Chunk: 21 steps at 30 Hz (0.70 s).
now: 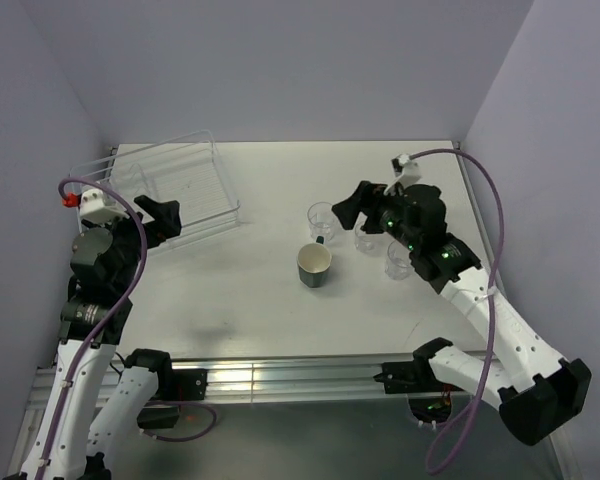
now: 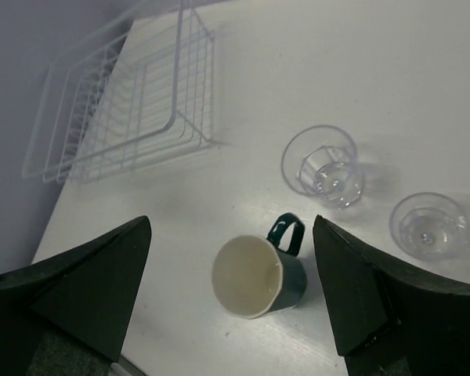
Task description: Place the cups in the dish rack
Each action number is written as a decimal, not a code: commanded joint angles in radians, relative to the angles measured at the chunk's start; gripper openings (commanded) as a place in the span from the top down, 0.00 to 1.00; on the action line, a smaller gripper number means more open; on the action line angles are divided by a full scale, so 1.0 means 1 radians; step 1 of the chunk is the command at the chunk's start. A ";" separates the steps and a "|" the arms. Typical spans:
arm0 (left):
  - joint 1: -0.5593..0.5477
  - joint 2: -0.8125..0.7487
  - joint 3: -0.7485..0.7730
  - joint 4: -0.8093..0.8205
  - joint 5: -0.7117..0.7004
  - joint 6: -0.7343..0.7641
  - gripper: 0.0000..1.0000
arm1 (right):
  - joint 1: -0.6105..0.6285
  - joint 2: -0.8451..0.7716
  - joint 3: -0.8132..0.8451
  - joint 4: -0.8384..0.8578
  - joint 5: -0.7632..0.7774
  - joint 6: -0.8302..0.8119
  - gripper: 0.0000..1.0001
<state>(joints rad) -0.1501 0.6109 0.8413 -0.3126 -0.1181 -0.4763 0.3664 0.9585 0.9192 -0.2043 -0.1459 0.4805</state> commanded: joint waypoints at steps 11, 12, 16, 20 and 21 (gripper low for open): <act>0.006 0.007 0.018 0.024 0.001 -0.010 0.01 | 0.532 0.207 0.104 -0.182 0.428 -0.074 0.28; 0.006 0.009 0.018 0.024 0.001 -0.010 0.01 | 0.546 0.223 0.106 -0.188 0.439 -0.066 0.30; 0.006 0.009 0.018 0.023 -0.003 -0.012 0.01 | 0.583 0.322 0.132 -0.213 0.468 -0.060 0.43; 0.006 0.009 0.018 0.023 -0.006 -0.010 0.01 | 0.602 0.393 0.158 -0.219 0.485 -0.062 0.47; 0.006 0.009 0.019 0.021 -0.009 -0.010 0.01 | 0.603 0.404 0.161 -0.218 0.491 -0.057 0.47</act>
<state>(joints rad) -0.1497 0.6197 0.8413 -0.3157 -0.1207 -0.4767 0.9562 1.3403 1.0225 -0.4141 0.2775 0.4217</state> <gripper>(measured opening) 0.992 0.530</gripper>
